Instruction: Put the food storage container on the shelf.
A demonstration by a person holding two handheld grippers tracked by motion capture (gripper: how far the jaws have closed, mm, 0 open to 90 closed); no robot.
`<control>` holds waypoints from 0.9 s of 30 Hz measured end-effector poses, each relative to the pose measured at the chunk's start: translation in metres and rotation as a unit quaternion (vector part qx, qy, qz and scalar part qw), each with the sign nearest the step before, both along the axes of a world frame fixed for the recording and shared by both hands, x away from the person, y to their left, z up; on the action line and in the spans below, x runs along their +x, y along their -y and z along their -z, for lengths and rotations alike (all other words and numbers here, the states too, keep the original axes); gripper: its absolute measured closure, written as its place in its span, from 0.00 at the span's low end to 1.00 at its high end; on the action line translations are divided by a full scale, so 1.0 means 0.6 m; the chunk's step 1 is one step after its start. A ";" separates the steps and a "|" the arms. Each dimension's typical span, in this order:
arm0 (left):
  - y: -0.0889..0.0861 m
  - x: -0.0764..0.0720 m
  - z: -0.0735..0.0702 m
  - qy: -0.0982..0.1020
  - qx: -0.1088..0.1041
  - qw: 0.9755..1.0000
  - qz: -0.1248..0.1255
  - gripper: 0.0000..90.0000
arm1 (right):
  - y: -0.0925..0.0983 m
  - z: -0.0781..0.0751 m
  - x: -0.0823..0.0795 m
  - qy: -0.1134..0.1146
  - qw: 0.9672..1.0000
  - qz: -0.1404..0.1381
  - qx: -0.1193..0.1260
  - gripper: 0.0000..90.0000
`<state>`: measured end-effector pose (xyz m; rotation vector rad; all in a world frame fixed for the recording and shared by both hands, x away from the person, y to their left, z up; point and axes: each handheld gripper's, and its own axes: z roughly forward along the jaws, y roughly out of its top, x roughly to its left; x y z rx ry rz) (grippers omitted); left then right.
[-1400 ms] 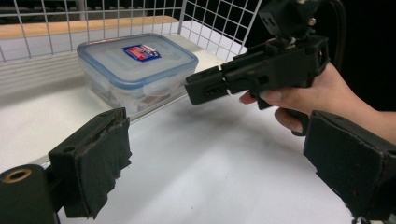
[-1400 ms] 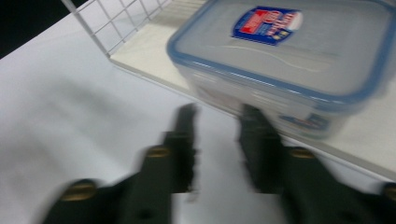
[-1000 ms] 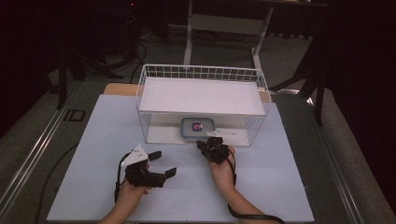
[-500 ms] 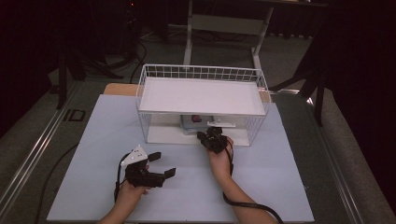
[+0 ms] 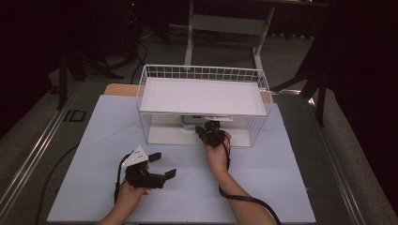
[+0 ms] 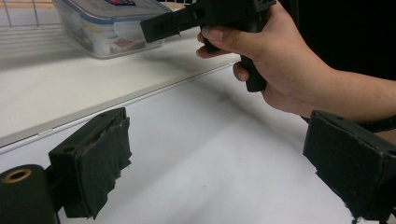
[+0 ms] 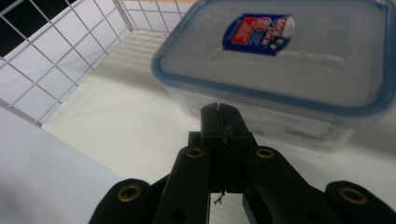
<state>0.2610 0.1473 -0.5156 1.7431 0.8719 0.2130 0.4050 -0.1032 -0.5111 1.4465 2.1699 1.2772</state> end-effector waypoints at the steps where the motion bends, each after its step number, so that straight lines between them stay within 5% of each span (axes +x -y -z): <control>1: 0.000 0.000 0.001 -0.002 -0.001 1.000 0.001 0.09 | -0.004 -0.003 -0.003 -0.007 1.000 0.004 0.003 1.00; 6: 0.000 0.000 0.001 -0.001 -0.001 1.000 0.000 0.09 | -0.009 -0.007 -0.006 -0.026 1.000 0.008 0.008 1.00; 12: 0.000 0.000 -0.001 0.004 -0.004 1.000 0.003 0.09 | -0.005 0.002 -0.010 0.031 0.999 -0.015 -0.004 0.98; 21: 0.002 -0.003 -0.007 0.024 -0.001 1.000 0.006 0.09 | 0.010 0.010 -0.047 0.051 0.998 -0.036 0.000 0.62; 27: 0.006 -0.004 -0.008 0.023 -0.001 1.000 0.010 0.09 | 0.016 0.007 -0.065 0.064 0.997 -0.045 -0.012 0.49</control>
